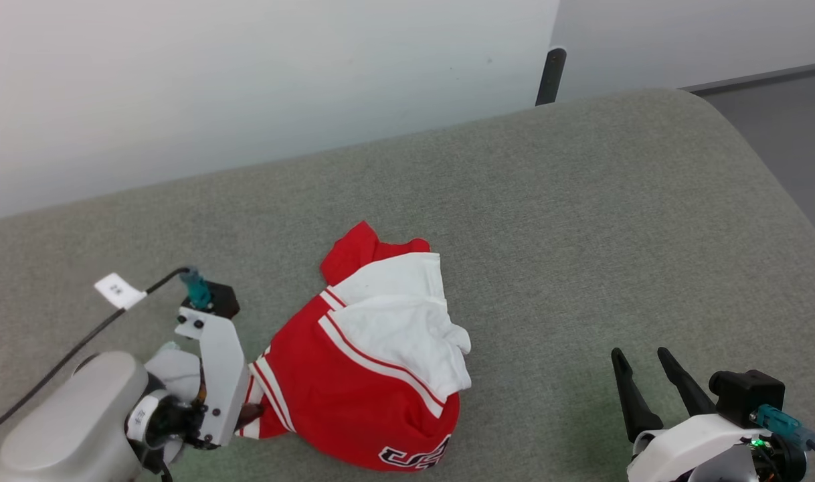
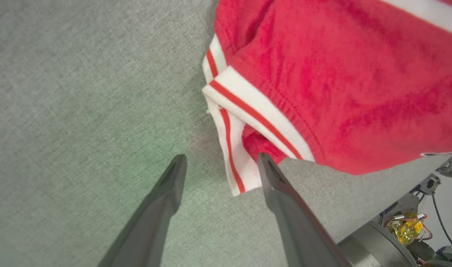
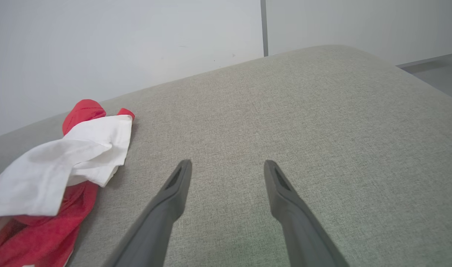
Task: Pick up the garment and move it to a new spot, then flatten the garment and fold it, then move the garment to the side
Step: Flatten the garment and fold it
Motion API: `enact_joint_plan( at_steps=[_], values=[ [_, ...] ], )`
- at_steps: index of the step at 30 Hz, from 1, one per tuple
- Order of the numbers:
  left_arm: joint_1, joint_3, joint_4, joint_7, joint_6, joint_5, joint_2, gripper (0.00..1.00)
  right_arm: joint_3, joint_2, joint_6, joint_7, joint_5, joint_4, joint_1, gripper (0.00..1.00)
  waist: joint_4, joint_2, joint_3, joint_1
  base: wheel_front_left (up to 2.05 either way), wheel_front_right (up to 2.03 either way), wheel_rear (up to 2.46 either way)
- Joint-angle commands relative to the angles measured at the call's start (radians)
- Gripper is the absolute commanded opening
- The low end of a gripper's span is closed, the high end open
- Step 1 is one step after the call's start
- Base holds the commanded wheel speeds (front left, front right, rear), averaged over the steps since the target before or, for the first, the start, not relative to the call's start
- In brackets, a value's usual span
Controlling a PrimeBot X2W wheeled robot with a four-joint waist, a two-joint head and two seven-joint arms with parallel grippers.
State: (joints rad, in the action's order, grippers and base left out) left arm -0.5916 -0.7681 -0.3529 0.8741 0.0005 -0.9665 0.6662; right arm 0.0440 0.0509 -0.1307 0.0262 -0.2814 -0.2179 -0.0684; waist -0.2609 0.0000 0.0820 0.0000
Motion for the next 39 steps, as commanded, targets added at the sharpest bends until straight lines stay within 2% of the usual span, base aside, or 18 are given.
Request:
enact_joint_plan(
  at_steps=[1, 3, 8, 12, 17, 26, 39],
  values=[
    [-0.008, -0.003, 0.008, 0.004, 0.004, 0.007, 0.005, 1.0, 0.0, -0.001, 0.0, 0.001, -0.002, 0.0, 0.002, 1.0, -0.002, 0.0, 0.0, 0.0, 0.0, 0.0, 0.0],
    [-0.026, 0.006, 0.032, 0.007, 0.004, 0.004, 0.01, 1.0, 0.0, -0.001, 0.0, 0.004, -0.005, -0.002, 0.003, 1.0, -0.005, 0.0, 0.0, 0.0, 0.0, 0.0, 0.0],
    [-0.079, 0.026, 0.104, -0.028, -0.005, 0.0, -0.034, 1.0, 0.002, -0.001, 0.0, 0.008, -0.009, -0.01, -0.002, 1.0, -0.016, 0.0, 0.0, 0.0, 0.0, 0.0, 0.0],
    [-0.121, 0.023, 0.122, -0.06, -0.036, 0.01, -0.081, 1.0, 0.006, -0.001, 0.0, 0.013, -0.014, -0.015, -0.008, 1.0, -0.031, 0.0, 0.002, 0.0, 0.0, 0.0, 0.0],
    [-0.144, -0.014, 0.094, -0.104, -0.078, 0.052, -0.112, 1.0, 0.017, -0.001, 0.0, 0.022, -0.019, -0.023, -0.014, 1.0, -0.066, 0.0, 0.006, 0.0, 0.0, 0.0, 0.0],
    [-0.156, -0.061, 0.0, -0.171, -0.116, 0.102, -0.097, 1.0, 0.022, -0.001, 0.0, 0.035, -0.029, -0.036, -0.005, 1.0, -0.13, 0.0, 0.023, 0.0, 0.0, 0.0, 0.0],
    [-0.183, -0.136, -0.108, -0.233, -0.131, 0.121, -0.086, 1.0, 0.032, -0.001, 0.0, 0.049, -0.046, -0.045, -0.02, 1.0, -0.147, 0.0, 0.055, 0.0, 0.0, 0.0, 0.0]
  ],
)
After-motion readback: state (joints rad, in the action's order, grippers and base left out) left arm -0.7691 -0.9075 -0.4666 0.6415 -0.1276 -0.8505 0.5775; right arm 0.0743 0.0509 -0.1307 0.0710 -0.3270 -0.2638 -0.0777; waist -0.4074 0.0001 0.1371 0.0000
